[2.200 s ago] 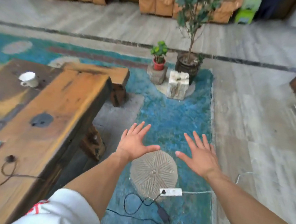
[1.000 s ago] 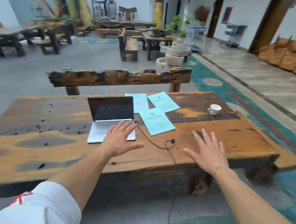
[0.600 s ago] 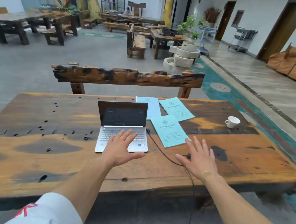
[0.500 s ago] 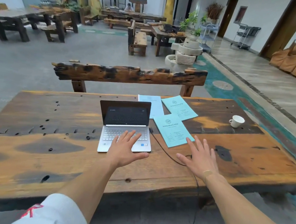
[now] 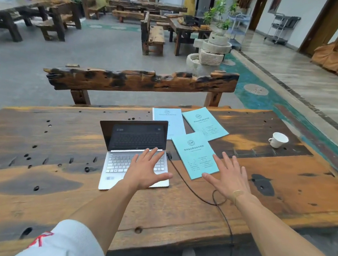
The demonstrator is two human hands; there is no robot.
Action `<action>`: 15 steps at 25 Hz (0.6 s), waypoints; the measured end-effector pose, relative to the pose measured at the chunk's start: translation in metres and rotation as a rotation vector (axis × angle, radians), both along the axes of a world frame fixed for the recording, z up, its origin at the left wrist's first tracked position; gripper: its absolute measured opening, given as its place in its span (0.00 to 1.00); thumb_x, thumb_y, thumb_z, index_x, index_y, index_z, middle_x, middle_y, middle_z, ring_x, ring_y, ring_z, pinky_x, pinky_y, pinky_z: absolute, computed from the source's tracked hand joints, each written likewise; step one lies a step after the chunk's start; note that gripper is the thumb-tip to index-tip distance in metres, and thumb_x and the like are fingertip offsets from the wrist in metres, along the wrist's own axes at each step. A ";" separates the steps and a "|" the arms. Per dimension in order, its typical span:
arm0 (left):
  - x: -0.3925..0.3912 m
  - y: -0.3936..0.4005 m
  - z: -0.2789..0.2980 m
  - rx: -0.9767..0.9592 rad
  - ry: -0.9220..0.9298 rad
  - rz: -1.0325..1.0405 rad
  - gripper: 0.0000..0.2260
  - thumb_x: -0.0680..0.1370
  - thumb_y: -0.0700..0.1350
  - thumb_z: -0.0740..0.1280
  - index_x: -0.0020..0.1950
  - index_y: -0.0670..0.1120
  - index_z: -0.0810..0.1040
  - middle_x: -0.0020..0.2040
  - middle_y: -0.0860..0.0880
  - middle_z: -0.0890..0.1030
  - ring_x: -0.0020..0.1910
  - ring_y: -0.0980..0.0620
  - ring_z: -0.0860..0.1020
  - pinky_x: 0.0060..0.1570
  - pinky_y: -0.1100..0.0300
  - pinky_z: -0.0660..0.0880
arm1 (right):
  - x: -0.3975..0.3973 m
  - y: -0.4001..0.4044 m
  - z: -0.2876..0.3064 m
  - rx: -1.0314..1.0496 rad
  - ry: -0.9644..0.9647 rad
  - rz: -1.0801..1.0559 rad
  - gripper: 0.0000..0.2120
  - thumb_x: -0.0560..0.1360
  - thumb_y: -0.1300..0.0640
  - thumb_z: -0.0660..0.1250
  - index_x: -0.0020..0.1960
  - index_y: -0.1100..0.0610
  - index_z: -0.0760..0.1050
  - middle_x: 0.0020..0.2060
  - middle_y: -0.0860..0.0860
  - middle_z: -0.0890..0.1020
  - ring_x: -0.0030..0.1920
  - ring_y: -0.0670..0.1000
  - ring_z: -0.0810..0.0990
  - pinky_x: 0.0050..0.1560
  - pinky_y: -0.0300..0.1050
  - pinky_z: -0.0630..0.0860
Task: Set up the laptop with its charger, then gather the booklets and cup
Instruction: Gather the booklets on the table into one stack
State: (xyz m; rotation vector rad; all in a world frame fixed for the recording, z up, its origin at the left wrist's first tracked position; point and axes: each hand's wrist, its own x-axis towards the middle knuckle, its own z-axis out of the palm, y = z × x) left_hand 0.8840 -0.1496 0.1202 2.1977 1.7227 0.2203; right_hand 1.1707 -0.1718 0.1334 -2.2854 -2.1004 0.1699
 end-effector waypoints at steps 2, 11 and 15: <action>0.013 0.025 -0.006 -0.006 0.011 0.020 0.43 0.69 0.77 0.55 0.79 0.60 0.52 0.81 0.56 0.50 0.80 0.52 0.46 0.77 0.45 0.46 | 0.014 0.032 -0.008 -0.012 0.013 0.007 0.40 0.71 0.26 0.51 0.77 0.42 0.46 0.79 0.48 0.47 0.78 0.56 0.43 0.74 0.63 0.47; 0.089 0.129 -0.020 -0.105 0.009 0.108 0.44 0.69 0.76 0.58 0.79 0.57 0.52 0.81 0.55 0.51 0.80 0.51 0.47 0.77 0.45 0.46 | 0.086 0.159 -0.022 -0.115 0.063 0.097 0.39 0.72 0.27 0.51 0.77 0.42 0.46 0.79 0.47 0.46 0.78 0.55 0.42 0.75 0.63 0.47; 0.116 0.162 -0.023 -0.139 0.015 0.139 0.43 0.70 0.75 0.59 0.79 0.57 0.53 0.81 0.55 0.51 0.79 0.52 0.48 0.77 0.45 0.48 | 0.107 0.198 -0.034 -0.170 0.087 0.114 0.39 0.72 0.27 0.51 0.77 0.42 0.46 0.79 0.48 0.46 0.78 0.55 0.43 0.75 0.63 0.48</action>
